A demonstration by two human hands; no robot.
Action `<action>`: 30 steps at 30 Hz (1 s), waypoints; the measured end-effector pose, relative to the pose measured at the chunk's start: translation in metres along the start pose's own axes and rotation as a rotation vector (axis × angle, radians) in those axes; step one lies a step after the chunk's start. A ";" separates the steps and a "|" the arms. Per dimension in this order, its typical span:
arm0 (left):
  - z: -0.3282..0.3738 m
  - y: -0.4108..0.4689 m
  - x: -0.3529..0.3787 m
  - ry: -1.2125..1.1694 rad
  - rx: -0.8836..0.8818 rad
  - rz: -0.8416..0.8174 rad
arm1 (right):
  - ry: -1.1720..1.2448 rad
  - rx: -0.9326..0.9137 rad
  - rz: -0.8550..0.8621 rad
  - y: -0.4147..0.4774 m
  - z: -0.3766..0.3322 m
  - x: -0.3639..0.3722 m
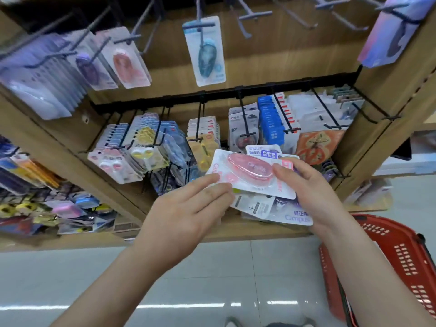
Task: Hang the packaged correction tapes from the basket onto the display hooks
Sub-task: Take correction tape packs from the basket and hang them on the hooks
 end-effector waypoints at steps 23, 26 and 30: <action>-0.062 -0.022 -0.008 0.062 -0.303 0.124 | 0.254 0.339 -0.391 0.031 0.039 0.123; -0.063 -0.010 -0.016 0.147 -0.297 0.181 | 0.346 0.412 -0.461 0.040 0.034 0.134; -0.071 -0.004 -0.033 0.300 -0.265 0.365 | 0.172 0.335 -0.429 0.055 0.025 0.136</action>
Point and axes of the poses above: each hand's wrist, its own y-axis towards the middle knuckle, its own x-axis out of the palm, z = x × y, the point moved 8 cm from there along y, towards the middle knuckle, and after that the axes turned 11 degrees about z, right-handed, at the moved point
